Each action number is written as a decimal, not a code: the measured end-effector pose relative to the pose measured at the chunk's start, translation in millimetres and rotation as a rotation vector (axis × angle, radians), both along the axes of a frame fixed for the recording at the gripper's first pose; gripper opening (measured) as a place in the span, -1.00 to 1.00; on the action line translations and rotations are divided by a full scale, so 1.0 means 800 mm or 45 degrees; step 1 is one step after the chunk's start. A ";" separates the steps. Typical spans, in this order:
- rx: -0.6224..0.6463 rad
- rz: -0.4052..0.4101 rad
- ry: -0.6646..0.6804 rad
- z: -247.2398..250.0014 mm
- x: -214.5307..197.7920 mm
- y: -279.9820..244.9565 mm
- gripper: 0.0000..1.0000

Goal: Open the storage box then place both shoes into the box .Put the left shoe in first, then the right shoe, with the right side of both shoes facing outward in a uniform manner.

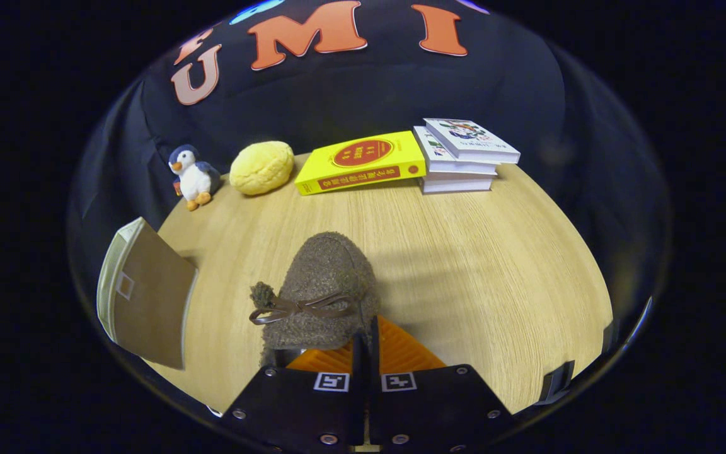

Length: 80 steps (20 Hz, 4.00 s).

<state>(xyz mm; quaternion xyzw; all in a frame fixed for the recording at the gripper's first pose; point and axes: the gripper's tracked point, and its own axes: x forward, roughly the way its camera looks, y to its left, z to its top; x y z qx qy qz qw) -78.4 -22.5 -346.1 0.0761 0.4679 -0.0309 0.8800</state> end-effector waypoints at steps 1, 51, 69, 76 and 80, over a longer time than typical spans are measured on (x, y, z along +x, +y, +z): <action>0.015 0.002 -0.009 0.016 0.004 0.017 -0.92; 0.107 0.516 0.193 0.077 0.005 0.448 -0.32; 0.113 0.399 -0.512 0.260 0.062 0.162 0.97; -0.042 0.379 -0.885 0.355 0.069 0.076 0.97; -0.027 0.315 -1.000 0.386 0.084 0.045 0.97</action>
